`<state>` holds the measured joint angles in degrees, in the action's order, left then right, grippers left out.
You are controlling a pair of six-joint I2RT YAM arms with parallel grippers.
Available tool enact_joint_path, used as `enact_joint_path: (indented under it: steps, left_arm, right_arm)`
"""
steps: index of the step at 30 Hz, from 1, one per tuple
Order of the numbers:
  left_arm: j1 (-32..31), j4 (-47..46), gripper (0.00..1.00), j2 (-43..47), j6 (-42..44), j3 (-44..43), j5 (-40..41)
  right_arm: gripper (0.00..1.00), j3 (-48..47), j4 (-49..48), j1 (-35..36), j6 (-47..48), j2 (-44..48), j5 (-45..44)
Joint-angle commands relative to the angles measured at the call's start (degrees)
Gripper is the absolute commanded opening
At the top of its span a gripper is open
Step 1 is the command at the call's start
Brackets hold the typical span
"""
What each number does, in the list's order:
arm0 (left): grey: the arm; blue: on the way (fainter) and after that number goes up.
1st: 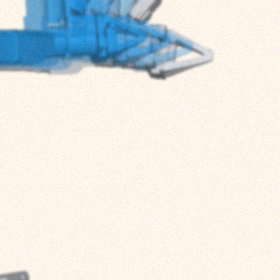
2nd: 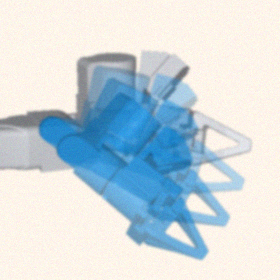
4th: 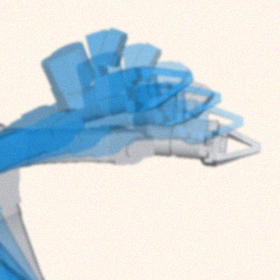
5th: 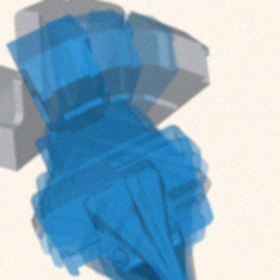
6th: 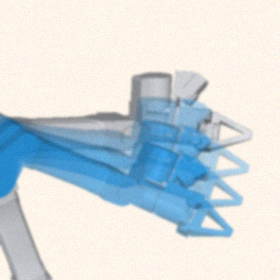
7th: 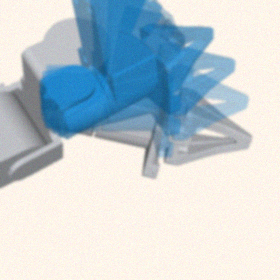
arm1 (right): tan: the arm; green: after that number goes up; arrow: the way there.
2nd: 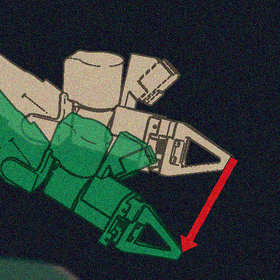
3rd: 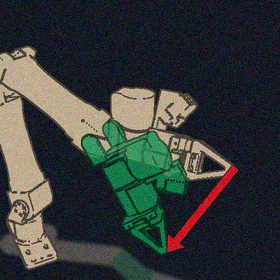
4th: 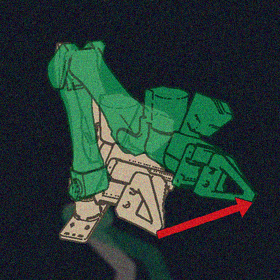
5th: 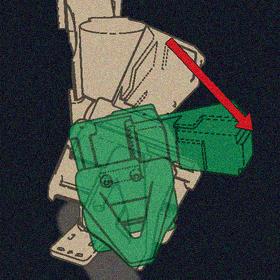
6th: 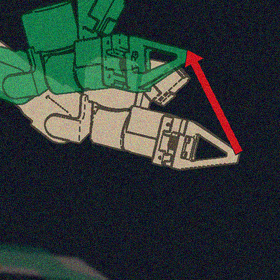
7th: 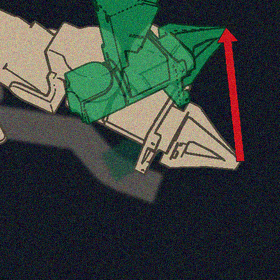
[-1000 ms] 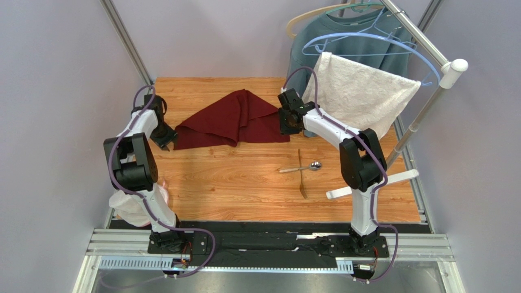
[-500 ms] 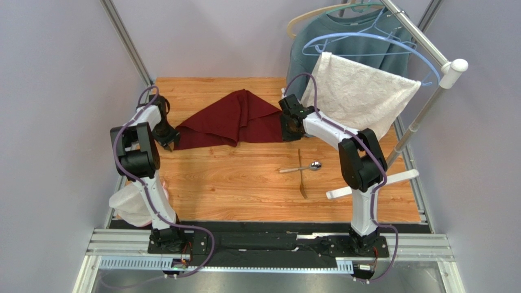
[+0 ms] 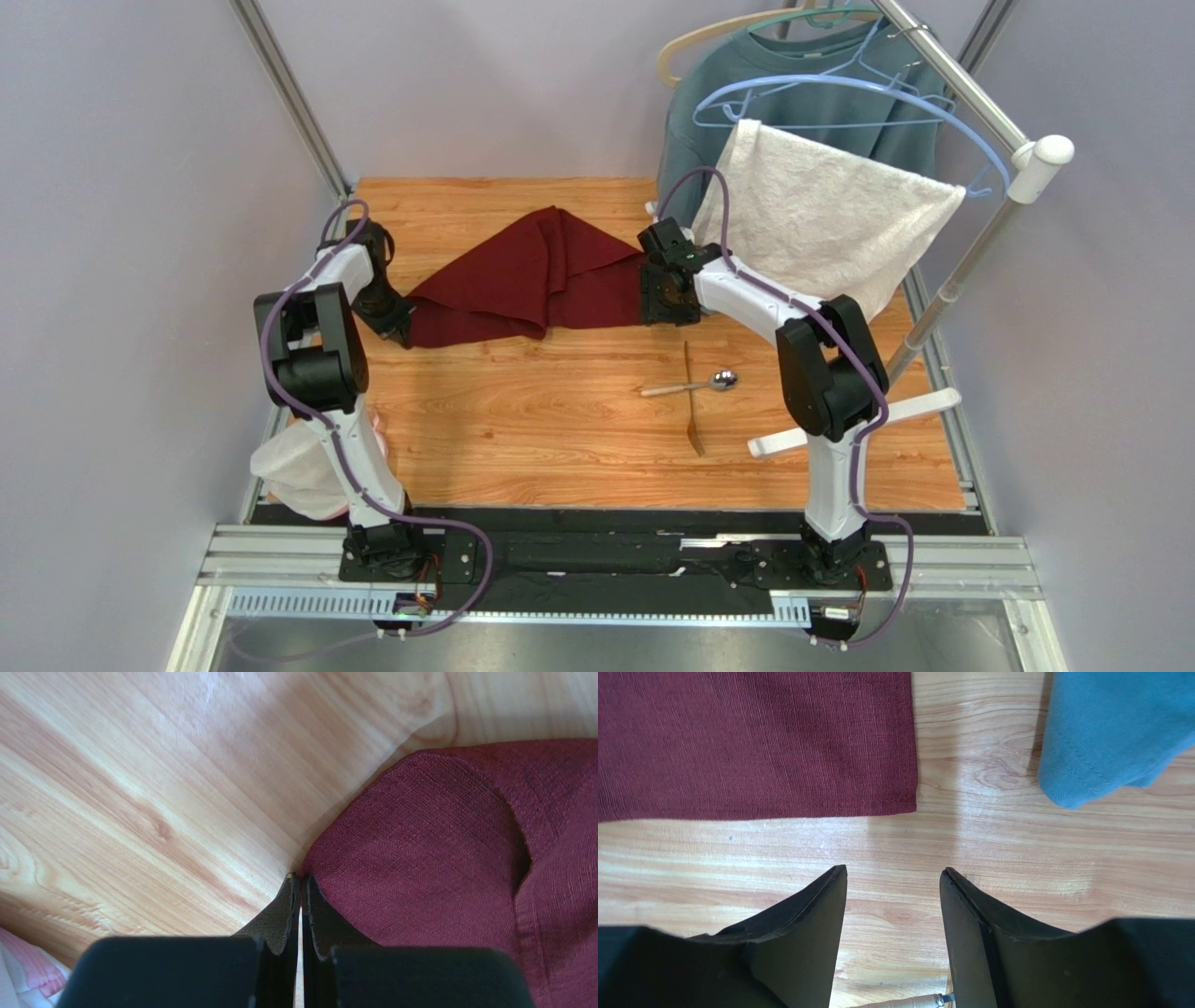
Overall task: Fold the napkin into a case and place the utensils inside
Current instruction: Pick up the crumpled napkin from the corner of the board.
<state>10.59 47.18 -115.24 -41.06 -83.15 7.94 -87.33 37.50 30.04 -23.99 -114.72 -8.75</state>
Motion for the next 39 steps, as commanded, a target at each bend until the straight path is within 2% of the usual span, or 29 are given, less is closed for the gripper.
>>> enact_joint_path:
  steps: [1,4,11,22,26,35,39]
  left_arm:
    - [-0.3,-2.1,0.00,5.9,0.6,5.0,-3.1]
    - [-0.3,-3.1,0.00,9.8,0.5,8.3,-4.4]
    - [-0.4,-4.2,0.00,15.2,0.9,12.5,-5.1]
    - [-0.4,-5.5,0.00,17.5,1.9,15.0,-6.9]
    - [-0.4,-5.9,0.00,18.5,1.8,15.7,-7.5]
    - [-0.6,-6.0,0.00,20.1,1.9,16.3,-7.5]
    - [-0.6,-6.1,0.00,21.0,1.9,16.6,-7.5]
  right_arm:
    - [0.56,-2.9,0.6,1.5,-4.8,-1.4,-6.3]
    - [0.49,-3.9,0.4,1.8,-7.3,-3.2,-5.8]
    - [0.43,-7.1,-0.1,2.0,-7.0,-6.3,-10.3]
    - [0.52,-17.2,2.4,0.3,-0.4,-12.5,-11.5]
    - [0.51,-20.9,5.3,-0.3,0.7,-16.1,-11.2]
    - [0.52,-20.0,6.6,-0.5,0.5,-18.9,-12.6]
    - [0.48,-20.0,9.6,-0.6,-1.3,-19.2,-9.7]
